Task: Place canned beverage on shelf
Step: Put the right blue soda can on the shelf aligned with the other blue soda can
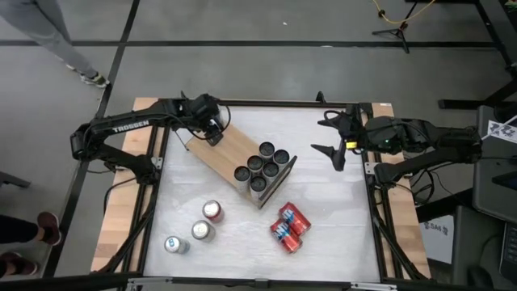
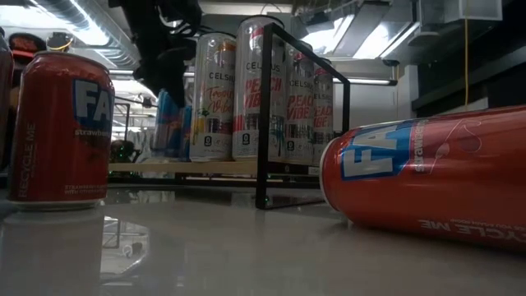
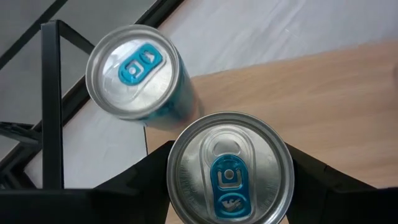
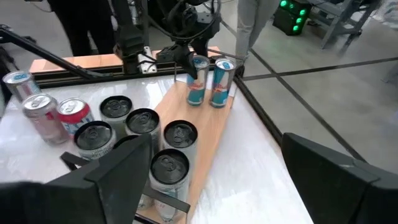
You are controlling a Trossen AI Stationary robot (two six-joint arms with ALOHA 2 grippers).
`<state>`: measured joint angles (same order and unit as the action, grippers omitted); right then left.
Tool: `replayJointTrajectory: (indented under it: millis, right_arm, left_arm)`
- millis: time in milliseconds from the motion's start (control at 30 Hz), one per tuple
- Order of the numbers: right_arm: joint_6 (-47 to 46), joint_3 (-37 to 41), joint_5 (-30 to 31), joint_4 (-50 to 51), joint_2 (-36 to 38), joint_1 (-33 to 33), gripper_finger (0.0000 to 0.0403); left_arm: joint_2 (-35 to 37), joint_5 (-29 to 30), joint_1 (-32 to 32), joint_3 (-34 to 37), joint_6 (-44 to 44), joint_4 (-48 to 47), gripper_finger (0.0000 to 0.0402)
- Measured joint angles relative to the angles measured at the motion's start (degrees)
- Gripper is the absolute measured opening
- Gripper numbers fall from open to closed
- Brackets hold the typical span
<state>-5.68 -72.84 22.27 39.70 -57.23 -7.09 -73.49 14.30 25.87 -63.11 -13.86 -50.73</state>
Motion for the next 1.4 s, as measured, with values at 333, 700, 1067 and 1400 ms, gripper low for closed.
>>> replayJointTrajectory:
  millis: [333, 700, 1067, 1400]
  right_arm:
    - [0.0, 0.0, -5.4, 0.0, 0.0, 0.0, 0.0353]
    - [0.0, 0.0, -5.4, -0.1, 0.0, 0.0, 0.0353]
    - [0.0, 0.0, -5.4, -0.1, 0.0, 0.0, 0.0353]
    - [0.0, 0.0, -5.4, -0.1, 0.0, 0.0, 0.0353]
  left_arm:
    - [0.0, 0.0, 0.0, 0.0, -1.0, 1.2, 0.0219]
    - [0.0, -0.2, -0.2, 0.0, -2.5, 1.1, 0.0219]
    - [1.0, 0.5, 0.4, 0.1, -0.8, 0.0, 0.0219]
    - [1.2, 0.1, 2.7, 0.1, 2.2, -0.3, 0.0219]
